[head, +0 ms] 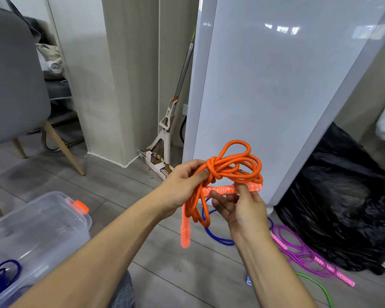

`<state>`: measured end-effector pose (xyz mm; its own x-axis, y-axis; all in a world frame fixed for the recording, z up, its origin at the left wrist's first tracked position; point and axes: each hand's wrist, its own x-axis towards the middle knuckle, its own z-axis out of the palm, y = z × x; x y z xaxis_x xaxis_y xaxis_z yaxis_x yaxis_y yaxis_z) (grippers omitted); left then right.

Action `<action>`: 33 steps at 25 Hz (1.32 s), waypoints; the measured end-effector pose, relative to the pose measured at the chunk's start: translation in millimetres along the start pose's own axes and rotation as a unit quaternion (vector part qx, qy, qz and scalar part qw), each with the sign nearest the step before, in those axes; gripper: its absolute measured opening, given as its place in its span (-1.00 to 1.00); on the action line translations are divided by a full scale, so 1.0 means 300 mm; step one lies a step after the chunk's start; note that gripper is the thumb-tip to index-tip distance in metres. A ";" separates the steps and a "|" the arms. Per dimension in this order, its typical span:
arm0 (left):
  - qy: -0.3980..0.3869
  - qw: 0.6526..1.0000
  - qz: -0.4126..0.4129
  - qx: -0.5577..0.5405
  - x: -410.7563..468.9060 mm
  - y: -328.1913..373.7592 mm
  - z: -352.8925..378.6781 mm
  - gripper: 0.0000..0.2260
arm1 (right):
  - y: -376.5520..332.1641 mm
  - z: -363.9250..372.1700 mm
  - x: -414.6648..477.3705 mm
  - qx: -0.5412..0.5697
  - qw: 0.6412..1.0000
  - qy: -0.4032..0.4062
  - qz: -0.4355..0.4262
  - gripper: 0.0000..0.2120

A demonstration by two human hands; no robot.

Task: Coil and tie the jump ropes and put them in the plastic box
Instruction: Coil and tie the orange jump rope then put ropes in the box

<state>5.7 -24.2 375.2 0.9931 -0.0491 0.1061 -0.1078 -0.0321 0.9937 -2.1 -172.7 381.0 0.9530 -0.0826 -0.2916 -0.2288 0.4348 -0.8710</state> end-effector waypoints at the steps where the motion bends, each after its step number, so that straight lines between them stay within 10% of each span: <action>1: 0.006 1.000 -0.015 0.004 0.002 -0.009 -0.001 -0.78 | 0.002 -0.003 0.004 0.004 1.000 -0.001 0.019 -0.91; 9: -0.212 0.923 -0.124 -0.297 -0.007 0.027 -0.073 -0.58 | -0.049 -0.033 0.037 -0.003 0.997 -0.005 0.072 -0.88; 13: -0.095 0.953 -0.134 -0.256 0.000 0.001 -0.016 -0.66 | -0.051 -0.030 0.025 -0.031 0.999 -0.014 0.011 -0.88; 18: 0.028 0.903 -0.182 -0.388 0.016 -0.024 0.037 -0.54 | -0.032 -0.036 0.048 -0.013 1.000 0.008 -0.025 -0.89; 25: -0.027 0.947 -0.181 -0.265 0.001 -0.021 0.041 -0.49 | -0.052 -0.067 0.082 -0.001 0.998 0.008 -0.062 -0.90; 33: -0.124 0.950 -0.242 -0.151 -0.030 -0.014 0.032 -0.65 | -0.044 -0.082 0.092 -0.264 0.955 -0.093 -0.097 -0.83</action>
<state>-3.3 -33.2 369.7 0.8777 -0.3369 -0.3407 0.4142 0.1759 0.8930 22.3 -202.9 374.8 0.9952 0.0668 -0.0713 -0.0652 -0.0895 -0.9939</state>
